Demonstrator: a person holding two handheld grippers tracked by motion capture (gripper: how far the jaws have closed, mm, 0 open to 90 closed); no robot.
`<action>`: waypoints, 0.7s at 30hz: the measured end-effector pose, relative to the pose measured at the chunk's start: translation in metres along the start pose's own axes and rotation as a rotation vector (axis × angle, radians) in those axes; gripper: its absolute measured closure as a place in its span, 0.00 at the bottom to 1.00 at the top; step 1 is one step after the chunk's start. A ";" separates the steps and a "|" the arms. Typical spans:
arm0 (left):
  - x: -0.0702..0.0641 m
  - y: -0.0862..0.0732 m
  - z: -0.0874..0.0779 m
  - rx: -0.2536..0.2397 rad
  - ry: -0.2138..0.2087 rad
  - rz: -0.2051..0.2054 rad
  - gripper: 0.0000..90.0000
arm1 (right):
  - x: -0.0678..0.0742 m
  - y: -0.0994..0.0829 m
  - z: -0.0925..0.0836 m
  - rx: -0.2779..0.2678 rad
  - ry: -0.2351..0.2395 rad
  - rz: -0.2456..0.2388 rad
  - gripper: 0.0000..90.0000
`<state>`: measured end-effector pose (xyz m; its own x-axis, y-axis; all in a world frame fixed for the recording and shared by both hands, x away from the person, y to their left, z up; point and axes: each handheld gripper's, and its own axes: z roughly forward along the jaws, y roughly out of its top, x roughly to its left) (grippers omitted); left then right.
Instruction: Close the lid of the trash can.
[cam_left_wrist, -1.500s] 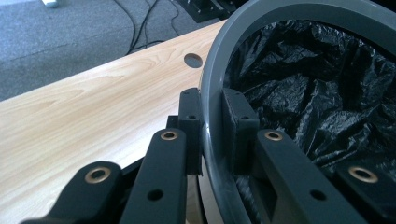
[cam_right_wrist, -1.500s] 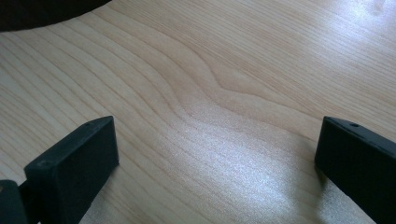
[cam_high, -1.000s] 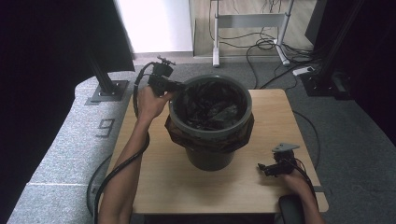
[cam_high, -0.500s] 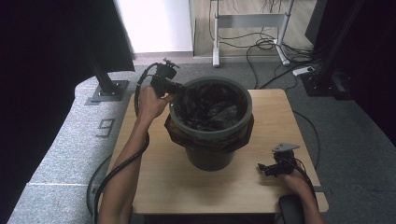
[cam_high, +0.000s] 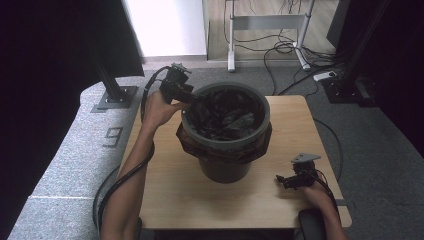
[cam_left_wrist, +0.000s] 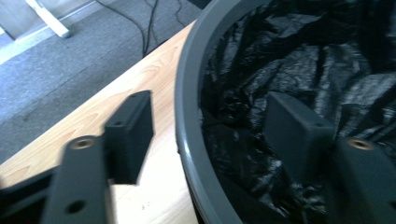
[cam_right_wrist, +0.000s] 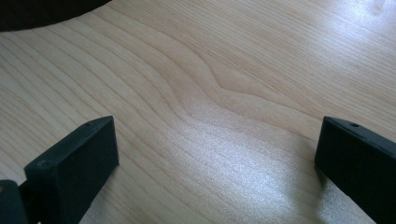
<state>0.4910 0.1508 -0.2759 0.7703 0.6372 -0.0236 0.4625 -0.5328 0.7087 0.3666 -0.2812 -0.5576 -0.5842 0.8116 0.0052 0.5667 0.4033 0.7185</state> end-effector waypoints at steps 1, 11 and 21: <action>0.000 -0.001 -0.002 -0.004 -0.020 0.003 0.30 | 0.000 0.000 0.000 0.000 0.000 0.000 0.00; -0.002 -0.014 -0.020 -0.052 -0.054 0.044 0.00 | 0.000 0.000 0.000 0.001 0.000 -0.001 0.00; 0.004 -0.031 -0.038 -0.107 -0.025 0.076 0.00 | 0.000 0.000 0.000 0.001 0.000 -0.001 0.00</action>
<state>0.4632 0.1911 -0.2706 0.8127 0.5824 0.0164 0.3539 -0.5160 0.7801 0.3666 -0.2813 -0.5574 -0.5847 0.8112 0.0045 0.5668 0.4046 0.7177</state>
